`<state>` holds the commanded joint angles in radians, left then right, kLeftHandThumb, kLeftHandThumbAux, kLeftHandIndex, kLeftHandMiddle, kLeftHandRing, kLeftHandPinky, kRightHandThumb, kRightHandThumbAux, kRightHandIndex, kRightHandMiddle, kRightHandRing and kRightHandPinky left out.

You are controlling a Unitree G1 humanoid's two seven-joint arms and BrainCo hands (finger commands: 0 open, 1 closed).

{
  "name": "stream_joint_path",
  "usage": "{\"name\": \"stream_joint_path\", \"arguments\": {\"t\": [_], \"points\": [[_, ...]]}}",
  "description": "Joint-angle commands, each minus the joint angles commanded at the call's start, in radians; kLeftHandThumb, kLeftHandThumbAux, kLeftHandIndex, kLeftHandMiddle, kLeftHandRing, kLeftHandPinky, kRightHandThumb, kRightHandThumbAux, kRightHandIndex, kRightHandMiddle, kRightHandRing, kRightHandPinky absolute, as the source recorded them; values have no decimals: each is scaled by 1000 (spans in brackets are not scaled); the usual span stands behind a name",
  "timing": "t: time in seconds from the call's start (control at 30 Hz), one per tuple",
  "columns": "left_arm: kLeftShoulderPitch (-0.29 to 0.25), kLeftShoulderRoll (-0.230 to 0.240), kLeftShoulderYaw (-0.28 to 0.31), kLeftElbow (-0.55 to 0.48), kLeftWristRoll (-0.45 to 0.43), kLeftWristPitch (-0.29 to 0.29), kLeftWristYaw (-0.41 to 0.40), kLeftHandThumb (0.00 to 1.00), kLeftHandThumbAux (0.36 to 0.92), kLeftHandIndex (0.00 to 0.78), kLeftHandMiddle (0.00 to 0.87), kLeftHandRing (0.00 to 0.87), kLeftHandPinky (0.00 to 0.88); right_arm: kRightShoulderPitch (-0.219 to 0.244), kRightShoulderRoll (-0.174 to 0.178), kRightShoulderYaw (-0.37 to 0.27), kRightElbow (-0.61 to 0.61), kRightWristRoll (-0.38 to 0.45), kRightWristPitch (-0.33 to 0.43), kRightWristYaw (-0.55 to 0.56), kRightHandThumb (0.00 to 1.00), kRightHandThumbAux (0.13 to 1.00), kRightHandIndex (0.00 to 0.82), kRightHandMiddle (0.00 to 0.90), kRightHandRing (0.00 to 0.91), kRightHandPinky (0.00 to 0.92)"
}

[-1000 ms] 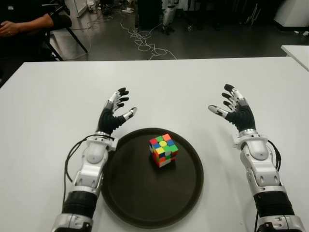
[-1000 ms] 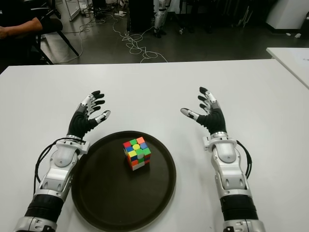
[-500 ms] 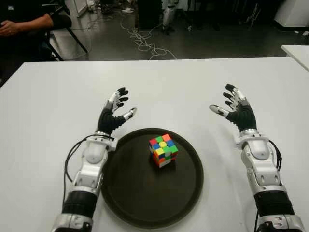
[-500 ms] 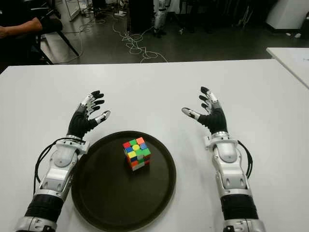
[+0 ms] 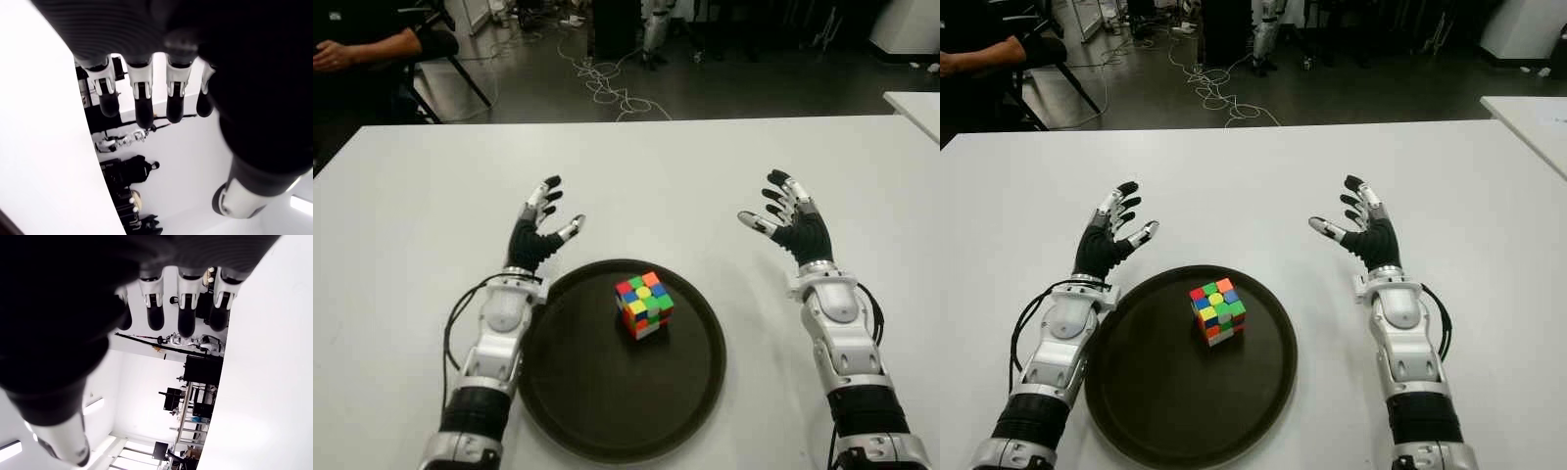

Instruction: Pick up the Rubik's Cube and put it in the plate

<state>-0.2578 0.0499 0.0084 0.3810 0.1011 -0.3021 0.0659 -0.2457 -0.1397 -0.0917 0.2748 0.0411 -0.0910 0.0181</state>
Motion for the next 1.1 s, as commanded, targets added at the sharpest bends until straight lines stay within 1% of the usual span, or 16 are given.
{"name": "stream_joint_path", "arguments": {"t": [0.3, 0.5, 0.77, 0.97, 1.1], "points": [[-6, -4, 10, 11, -4, -4, 10, 146, 740, 86, 109, 95, 93, -12, -8, -9, 18, 4, 5, 6, 109, 763, 46, 134, 129, 135], [-8, -4, 7, 20, 0, -12, 5, 126, 733, 81, 104, 88, 89, -9, -15, -9, 19, 5, -3, 22, 111, 761, 46, 132, 131, 137], [-6, -1, 3, 15, 0, -8, -5, 113, 748, 81, 104, 93, 93, -10, -13, -10, 12, 6, 8, 23, 122, 755, 47, 129, 128, 129], [-4, 2, 1, 9, -1, -1, -14, 95, 742, 75, 102, 91, 95, -7, -12, -11, 1, 9, 21, 23, 120, 753, 46, 126, 124, 129], [-3, 3, -1, 10, 3, -7, -14, 91, 741, 74, 105, 89, 87, -7, -10, -13, 3, 11, 21, 23, 129, 758, 45, 127, 125, 133]]}}
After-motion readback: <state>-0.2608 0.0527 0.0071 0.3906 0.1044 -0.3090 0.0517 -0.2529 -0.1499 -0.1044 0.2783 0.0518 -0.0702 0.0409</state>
